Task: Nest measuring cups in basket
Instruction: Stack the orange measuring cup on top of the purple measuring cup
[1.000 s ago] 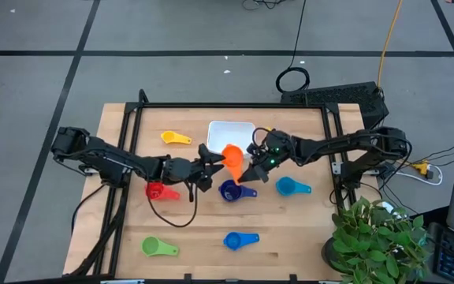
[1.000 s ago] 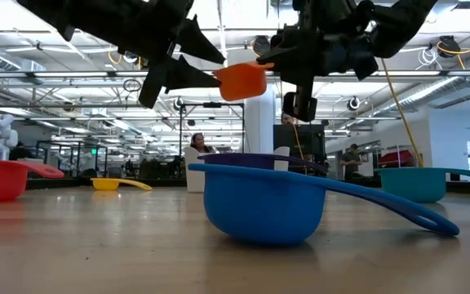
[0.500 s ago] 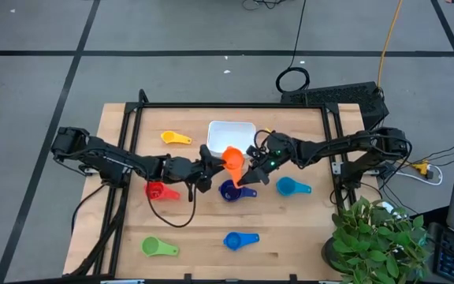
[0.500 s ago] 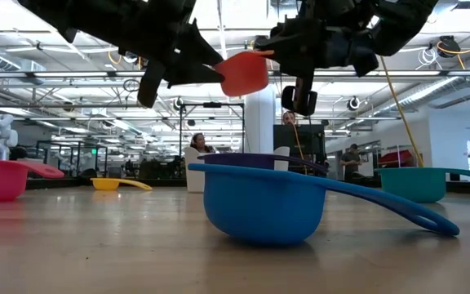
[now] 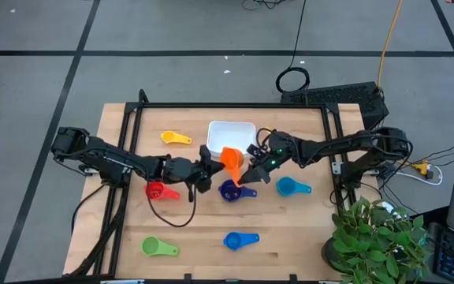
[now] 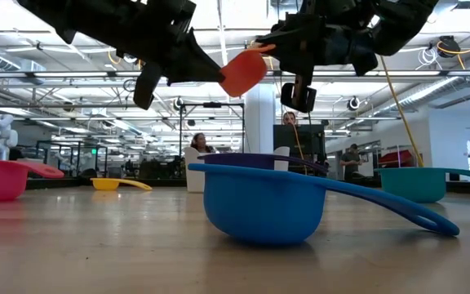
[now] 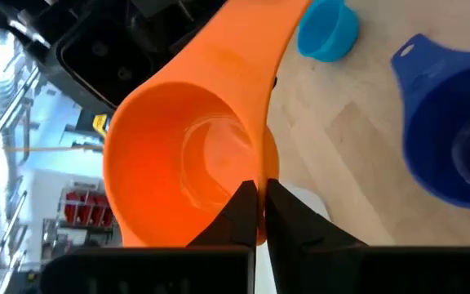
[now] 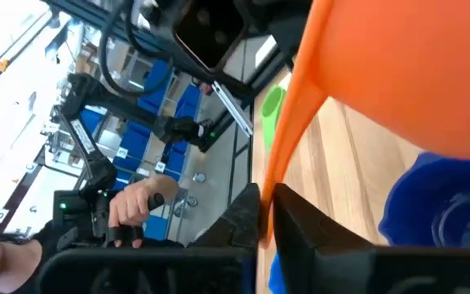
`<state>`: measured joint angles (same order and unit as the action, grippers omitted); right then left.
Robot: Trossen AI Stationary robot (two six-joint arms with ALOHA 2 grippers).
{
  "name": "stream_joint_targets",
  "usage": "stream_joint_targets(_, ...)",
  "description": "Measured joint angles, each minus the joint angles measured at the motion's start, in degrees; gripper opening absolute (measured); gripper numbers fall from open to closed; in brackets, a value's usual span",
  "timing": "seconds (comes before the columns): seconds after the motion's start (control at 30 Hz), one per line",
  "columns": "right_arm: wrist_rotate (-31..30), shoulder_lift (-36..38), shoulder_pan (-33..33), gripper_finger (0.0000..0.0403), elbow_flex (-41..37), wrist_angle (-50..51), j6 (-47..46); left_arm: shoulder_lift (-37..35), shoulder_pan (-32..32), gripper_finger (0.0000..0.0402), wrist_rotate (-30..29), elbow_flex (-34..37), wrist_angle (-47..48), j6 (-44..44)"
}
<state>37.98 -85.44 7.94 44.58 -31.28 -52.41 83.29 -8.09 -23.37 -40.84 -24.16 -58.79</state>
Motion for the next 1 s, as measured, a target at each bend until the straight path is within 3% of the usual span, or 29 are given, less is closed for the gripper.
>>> stream_joint_targets(0.3, -0.18, 0.0, 1.77, 0.0131, 0.04, 1.01, 1.1, -0.02, -1.48, 0.0008, -3.78, 0.0, 0.1, -0.8)
stream_joint_targets(0.47, 3.76, -0.01, 3.63, 0.018, 0.04, 1.34, 1.11, -0.04, -1.9, 0.0008, -6.28, -0.07, 0.08, -1.2)
stream_joint_targets(0.77, 9.31, 0.81, 8.12, 0.0194, 0.04, 2.51, 3.41, -1.05, -3.76, 0.0008, -9.64, -0.07, 3.62, 4.72)
stream_joint_targets(1.0, 4.8, 4.52, 12.25, 0.0194, 0.04, 12.48, 11.27, -4.72, -4.82, 0.0008, -9.51, -0.13, 6.66, 20.77)
